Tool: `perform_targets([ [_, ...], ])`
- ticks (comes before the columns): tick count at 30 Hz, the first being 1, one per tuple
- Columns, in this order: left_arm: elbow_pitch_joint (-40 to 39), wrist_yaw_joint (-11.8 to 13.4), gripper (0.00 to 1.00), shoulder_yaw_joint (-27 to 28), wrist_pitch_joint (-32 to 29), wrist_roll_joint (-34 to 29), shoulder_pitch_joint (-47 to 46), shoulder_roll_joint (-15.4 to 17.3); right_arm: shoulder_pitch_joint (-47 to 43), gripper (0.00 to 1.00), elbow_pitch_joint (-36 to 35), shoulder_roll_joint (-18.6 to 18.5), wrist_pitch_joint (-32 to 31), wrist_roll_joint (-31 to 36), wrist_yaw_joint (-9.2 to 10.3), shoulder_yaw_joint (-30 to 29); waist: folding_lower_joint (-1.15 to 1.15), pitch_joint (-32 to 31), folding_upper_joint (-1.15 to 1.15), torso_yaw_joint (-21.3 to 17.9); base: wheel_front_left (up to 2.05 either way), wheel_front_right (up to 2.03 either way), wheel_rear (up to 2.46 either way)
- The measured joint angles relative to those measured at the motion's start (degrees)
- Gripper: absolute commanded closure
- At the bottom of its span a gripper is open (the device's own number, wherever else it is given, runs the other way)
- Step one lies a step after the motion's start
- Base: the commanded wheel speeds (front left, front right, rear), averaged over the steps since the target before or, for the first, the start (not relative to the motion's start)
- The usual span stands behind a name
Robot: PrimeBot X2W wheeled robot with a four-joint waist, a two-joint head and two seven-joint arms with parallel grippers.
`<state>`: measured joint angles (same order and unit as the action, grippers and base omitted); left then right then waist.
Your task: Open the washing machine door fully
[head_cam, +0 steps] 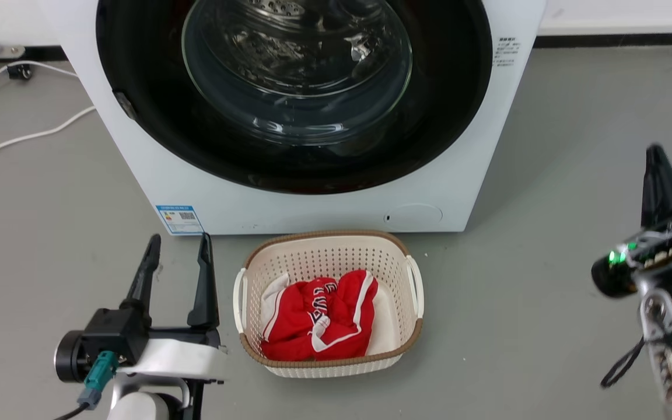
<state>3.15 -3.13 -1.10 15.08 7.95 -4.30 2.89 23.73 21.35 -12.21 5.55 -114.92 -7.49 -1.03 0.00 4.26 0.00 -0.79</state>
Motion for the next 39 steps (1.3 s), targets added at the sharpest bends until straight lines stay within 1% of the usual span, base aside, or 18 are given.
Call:
perform_targets([
  [2, -0.45, -0.21, 0.0, 0.32, 0.0, 0.87, -0.74, 0.02, 3.89, 1.0, 3.28, -2.35, -1.49, -0.75, 0.0, 2.27, 0.0, 0.86, 0.0, -0.19, 0.0, 0.0, 0.0],
  [8, -1.57, -0.65, 0.0, 1.08, 0.0, 0.23, -2.31, 0.01, 16.4, 1.0, 13.19, -7.9, -4.98, -2.74, 0.0, 8.64, 0.0, 3.85, 0.0, -0.68, 0.0, 0.0, 0.0],
  [10, -1.83, -0.91, 0.0, 1.23, 0.0, -0.26, -3.14, 0.02, 20.73, 1.0, 16.18, -9.23, -6.67, -2.86, 0.0, 11.21, 0.0, 5.02, 0.0, -0.79, 0.0, 0.0, 0.0],
  [15, -2.58, -1.43, 0.0, 1.48, 0.0, -1.04, -5.48, 0.01, 30.83, 1.0, 22.49, -11.17, -10.24, -2.23, 0.0, 17.05, 0.0, 8.17, 0.0, -0.9, 0.0, 0.0, 0.0],
  [20, -3.18, -1.91, 0.0, 1.52, 0.0, -1.68, -6.93, 0.01, 38.02, 1.0, 28.26, -11.07, -14.54, -0.56, 0.0, 22.93, 0.0, 10.86, 0.0, -0.7, 0.0, 0.0, 0.0],
  [25, -3.86, -2.37, 0.0, 1.51, 0.0, -2.15, -7.88, 0.01, 43.7, 1.0, 33.21, -10.29, -17.92, 0.99, 0.0, 27.14, 0.0, 12.87, 0.0, -0.21, 0.0, 0.0, 0.0],
  [33, -5.15, -2.76, 0.0, 1.32, 0.0, -2.52, -9.2, 0.0, 51.88, 1.0, 40.05, -8.33, -18.44, 3.08, 0.0, 30.23, 0.01, 16.37, 0.0, 0.59, 0.0, 0.0, 0.0],
  [39, -6.06, -2.91, 0.0, 0.82, 0.0, -2.57, -10.24, 0.0, 56.52, 1.0, 43.51, -7.06, -18.19, 4.21, 0.0, 31.59, 0.01, 18.98, 0.0, 1.43, 0.0, 0.0, 0.0],
])
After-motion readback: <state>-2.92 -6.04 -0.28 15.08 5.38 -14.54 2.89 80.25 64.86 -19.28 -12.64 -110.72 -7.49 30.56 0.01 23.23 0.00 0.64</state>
